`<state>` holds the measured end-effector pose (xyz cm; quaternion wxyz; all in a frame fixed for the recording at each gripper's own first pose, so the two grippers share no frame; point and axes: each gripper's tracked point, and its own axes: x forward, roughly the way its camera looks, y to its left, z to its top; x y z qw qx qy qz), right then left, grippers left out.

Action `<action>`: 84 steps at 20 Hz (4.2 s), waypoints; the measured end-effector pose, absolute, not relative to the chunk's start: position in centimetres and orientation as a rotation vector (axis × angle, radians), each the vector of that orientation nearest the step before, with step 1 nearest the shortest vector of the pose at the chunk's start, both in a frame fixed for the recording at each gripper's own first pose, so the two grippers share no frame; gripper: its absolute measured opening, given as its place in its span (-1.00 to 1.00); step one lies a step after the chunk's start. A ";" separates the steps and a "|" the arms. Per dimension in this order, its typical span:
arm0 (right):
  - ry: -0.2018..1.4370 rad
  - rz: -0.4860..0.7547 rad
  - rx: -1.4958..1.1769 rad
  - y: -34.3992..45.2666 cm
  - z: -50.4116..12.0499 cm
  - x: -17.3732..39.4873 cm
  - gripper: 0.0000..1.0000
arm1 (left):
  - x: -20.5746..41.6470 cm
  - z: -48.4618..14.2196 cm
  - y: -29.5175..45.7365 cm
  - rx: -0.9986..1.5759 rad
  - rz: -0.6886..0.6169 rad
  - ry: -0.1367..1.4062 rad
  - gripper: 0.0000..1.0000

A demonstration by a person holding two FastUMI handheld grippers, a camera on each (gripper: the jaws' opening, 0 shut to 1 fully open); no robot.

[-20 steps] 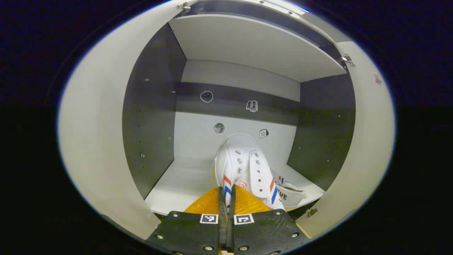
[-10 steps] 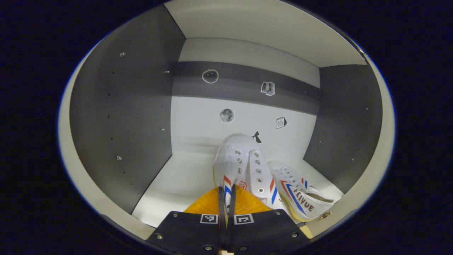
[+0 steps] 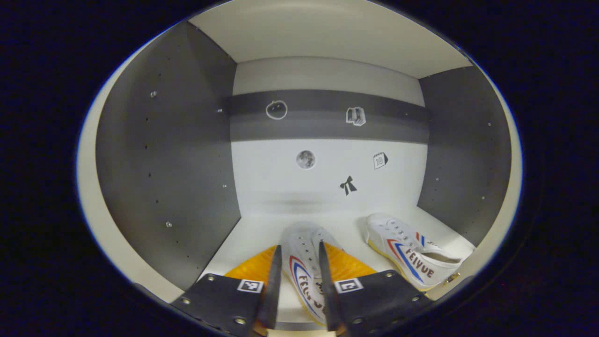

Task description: Grab one shoe with the right hand and put it into the shoe cabinet, grab the other shoe with the left hand and put it into the shoe cabinet; then close the right door with the right hand and the left door with the left hand.

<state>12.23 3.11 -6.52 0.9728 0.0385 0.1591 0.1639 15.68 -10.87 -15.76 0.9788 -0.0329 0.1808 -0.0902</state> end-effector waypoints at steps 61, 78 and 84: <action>0.043 -0.116 -0.030 -10.8 8.3 11.0 1.00 | -22.3 -2.8 4.2 -0.042 -0.097 0.003 0.88; 0.084 -0.364 -0.066 -18.7 7.3 17.7 0.99 | -21.4 -3.1 4.7 -0.039 -0.072 0.016 0.88; 0.070 -0.343 -0.057 -17.6 7.5 17.8 0.93 | -21.5 -3.2 6.3 -0.016 -0.018 0.014 0.89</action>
